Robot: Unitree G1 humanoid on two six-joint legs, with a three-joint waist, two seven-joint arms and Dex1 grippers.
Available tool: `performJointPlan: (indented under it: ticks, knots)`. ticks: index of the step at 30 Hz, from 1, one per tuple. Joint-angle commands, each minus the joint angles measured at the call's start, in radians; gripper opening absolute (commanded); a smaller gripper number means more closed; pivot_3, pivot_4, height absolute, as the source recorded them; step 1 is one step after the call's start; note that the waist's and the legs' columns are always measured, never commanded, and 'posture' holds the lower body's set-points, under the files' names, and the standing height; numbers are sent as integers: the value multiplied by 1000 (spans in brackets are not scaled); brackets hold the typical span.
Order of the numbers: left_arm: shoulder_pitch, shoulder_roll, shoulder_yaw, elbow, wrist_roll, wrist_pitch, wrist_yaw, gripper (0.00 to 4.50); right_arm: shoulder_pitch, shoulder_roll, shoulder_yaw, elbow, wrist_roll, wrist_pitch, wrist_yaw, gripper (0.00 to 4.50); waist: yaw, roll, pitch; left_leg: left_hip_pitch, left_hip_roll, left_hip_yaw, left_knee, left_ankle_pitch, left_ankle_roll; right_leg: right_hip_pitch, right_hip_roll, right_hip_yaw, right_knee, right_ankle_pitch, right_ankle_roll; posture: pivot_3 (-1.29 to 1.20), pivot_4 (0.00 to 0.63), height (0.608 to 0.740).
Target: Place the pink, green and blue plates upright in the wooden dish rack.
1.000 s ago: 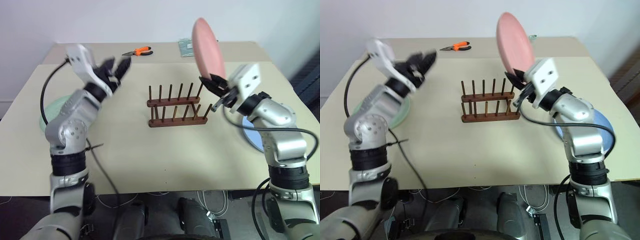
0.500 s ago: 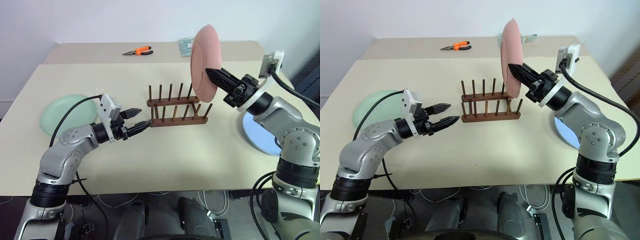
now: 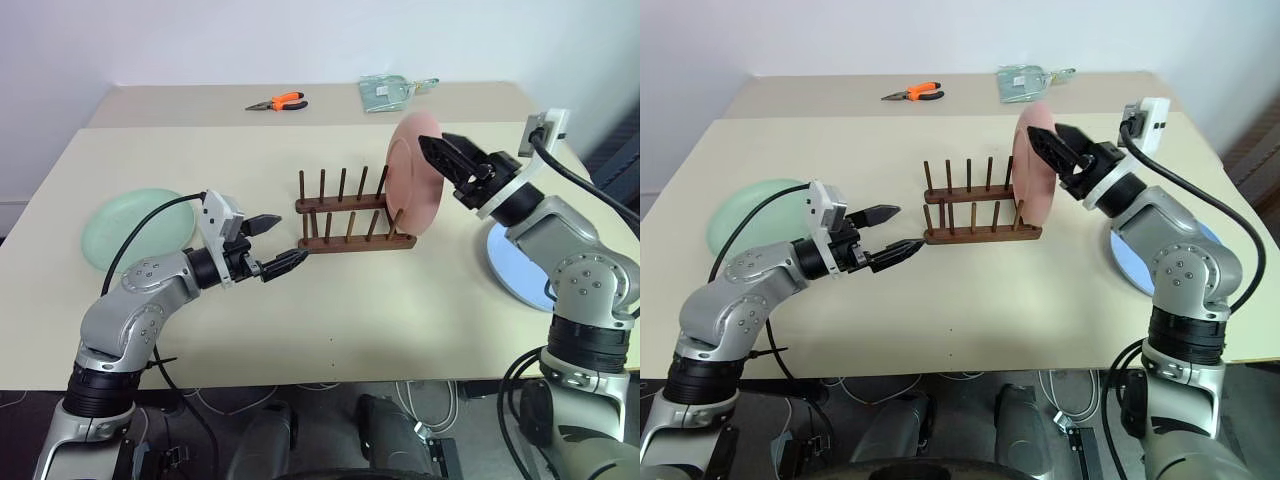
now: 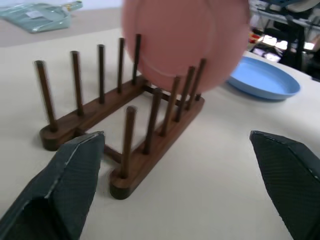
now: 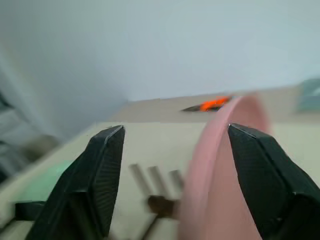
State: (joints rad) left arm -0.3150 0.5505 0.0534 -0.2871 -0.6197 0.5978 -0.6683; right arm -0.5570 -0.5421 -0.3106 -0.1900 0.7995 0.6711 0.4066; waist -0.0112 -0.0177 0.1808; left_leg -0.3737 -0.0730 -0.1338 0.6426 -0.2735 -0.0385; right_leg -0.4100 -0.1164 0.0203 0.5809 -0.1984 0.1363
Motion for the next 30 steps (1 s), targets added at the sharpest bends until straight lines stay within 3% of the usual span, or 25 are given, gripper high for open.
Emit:
performJointPlan:
  ticks: [1,3,6,10,16,22,26,30]
  knots:
    - [-22,-18,80,63,87,-62,124,4485,-39,-50,-10,3,-119,-125,13,3003,0,0,0,0,0,0,0,0,0,0,0,0,0,0,0,0,150,740]
    - [-58,-47,152,151,158,-75,296,4500,-70,-76,-20,7,-133,-152,35,3263,-1,0,0,0,0,0,0,0,0,0,0,0,0,1,1,0,150,740]
    - [-104,-88,270,244,223,-66,527,4500,-97,-110,0,-28,-153,-189,98,4361,-3,0,0,0,0,0,0,0,0,0,1,0,1,1,2,0,150,740]
    - [-153,-104,496,317,294,-44,870,4500,-87,-131,206,-194,-209,-186,220,4441,-11,-2,-1,1,1,0,-2,0,0,-2,1,0,1,1,3,0,150,740]
    - [-136,-158,656,271,241,84,1027,4500,-54,-50,385,-250,-278,-206,259,4441,13,-5,-2,1,0,-2,-3,1,-2,-1,0,-1,0,1,3,0,150,740]
    - [-122,-249,746,220,27,286,972,4500,-13,1,462,-285,-317,-218,281,4441,25,-7,-2,0,-1,-4,-1,1,-2,-1,0,-3,1,1,3,0,150,740]
    - [-133,-292,791,216,-53,307,985,3233,15,11,480,-292,-350,-227,284,4500,21,-7,-2,0,-1,-4,-1,1,-3,-1,0,-3,2,1,3,0,150,740]
    - [-151,-296,787,237,-73,295,1007,1140,29,8,474,-284,-373,-224,289,4500,21,-7,-2,0,0,-3,-1,1,-3,-1,0,-3,2,1,2,0,150,740]
